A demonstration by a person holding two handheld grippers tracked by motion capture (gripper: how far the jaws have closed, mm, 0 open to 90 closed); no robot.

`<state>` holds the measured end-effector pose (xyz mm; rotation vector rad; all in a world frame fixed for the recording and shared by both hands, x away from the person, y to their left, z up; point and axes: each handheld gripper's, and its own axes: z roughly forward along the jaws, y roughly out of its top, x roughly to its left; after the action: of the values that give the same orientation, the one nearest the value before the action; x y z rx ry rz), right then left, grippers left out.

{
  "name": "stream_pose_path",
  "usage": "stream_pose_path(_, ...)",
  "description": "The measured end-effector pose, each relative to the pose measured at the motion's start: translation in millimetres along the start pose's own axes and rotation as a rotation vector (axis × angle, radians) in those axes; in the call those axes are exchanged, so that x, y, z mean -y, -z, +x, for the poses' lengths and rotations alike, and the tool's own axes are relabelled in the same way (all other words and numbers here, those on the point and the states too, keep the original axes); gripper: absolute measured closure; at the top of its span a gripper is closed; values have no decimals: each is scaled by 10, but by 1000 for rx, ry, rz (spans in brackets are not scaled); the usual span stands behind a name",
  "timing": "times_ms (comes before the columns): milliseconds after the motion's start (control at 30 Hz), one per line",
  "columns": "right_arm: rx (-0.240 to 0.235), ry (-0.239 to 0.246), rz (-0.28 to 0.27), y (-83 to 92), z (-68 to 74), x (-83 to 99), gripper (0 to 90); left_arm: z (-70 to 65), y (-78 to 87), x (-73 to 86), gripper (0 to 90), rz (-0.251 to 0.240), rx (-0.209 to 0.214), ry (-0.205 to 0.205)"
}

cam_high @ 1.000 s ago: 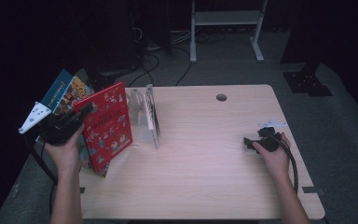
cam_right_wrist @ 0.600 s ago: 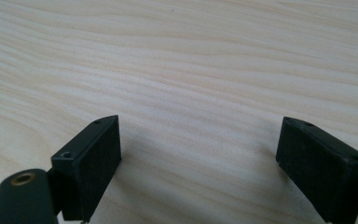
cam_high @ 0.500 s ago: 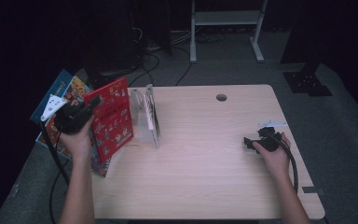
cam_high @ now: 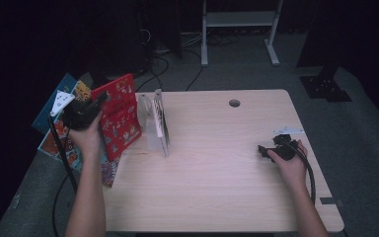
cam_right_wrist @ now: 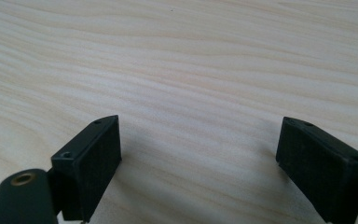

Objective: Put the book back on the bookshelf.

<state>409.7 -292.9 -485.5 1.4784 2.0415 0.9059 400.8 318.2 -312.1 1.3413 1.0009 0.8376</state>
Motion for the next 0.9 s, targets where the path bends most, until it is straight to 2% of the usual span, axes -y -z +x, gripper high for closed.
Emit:
stream_pose_path(300, 0, 0, 0, 0, 0, 0, 129, -67, 29, 56, 798, 23, -19, -47)
stream_pose_path(433, 1, 1, 1, 1, 0, -1, 129, -78, 8, 172, 799, 55, -18, -28)
stream_pose_path(533, 1, 1, 1, 0, 0, 0, 129, -85, 8, 229, 798, 71, -26, -31)
stream_pose_path(900, 1, 1, 1, 0, 0, 0, 129, -41, 62, 289, 795, 116, -45, 2)
